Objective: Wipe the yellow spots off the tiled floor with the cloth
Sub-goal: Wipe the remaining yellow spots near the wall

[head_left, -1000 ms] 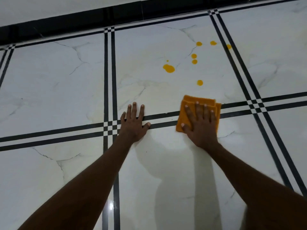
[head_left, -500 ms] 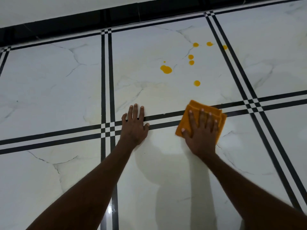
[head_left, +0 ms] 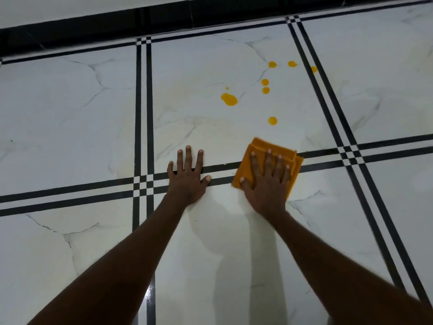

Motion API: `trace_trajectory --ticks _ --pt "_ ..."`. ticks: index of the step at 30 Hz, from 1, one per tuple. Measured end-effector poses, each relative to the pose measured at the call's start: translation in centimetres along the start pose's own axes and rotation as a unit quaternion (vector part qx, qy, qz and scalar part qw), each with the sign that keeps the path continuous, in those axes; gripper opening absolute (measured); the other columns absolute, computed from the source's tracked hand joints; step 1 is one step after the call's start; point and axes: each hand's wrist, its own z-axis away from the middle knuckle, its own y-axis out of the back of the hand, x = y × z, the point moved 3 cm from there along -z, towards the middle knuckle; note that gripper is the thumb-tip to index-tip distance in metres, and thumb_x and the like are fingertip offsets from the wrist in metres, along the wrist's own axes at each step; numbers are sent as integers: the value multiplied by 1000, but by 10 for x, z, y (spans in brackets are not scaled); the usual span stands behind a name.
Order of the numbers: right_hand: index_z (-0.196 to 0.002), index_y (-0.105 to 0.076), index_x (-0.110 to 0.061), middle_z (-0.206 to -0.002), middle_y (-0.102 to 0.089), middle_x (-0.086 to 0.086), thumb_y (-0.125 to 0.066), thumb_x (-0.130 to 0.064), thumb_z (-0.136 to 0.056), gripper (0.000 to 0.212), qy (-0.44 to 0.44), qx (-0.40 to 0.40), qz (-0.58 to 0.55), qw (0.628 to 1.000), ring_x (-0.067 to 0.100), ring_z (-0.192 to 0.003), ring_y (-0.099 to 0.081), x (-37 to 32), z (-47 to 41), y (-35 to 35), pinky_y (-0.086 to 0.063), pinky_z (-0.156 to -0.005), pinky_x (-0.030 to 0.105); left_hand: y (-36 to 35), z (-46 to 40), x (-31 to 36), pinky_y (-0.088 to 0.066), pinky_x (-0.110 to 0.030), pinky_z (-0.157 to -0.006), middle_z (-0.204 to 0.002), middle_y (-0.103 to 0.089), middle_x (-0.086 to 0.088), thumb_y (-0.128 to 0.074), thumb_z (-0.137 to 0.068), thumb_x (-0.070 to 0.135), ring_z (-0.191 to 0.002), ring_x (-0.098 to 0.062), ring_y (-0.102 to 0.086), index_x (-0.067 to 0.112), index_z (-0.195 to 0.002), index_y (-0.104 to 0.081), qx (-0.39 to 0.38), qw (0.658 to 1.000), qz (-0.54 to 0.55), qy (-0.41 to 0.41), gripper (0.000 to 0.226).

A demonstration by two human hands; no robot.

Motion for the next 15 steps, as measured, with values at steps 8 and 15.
trace_trajectory --ticks 8,15 --pt "-162 -2 -19 -168 8 16 -33 -86 -79 111 162 -96 24 982 43 -154 7 -27 24 5 -1 -120 69 16 -3 1 0 -58 -121 -159 37 -8 -41 -99 55 -150 -33 26 30 -154 24 -88 996 -10 7 89" --pt "-122 -69 -6 -116 -74 18 -75 -31 -85 46 297 -40 68 952 37 -104 -72 -35 22 22 -61 -79 50 27 -7 -1 -4 -57 -121 -160 35 -9 -56 -91 59 -150 -34 24 31 -155 22 -132 991 -8 1 105"
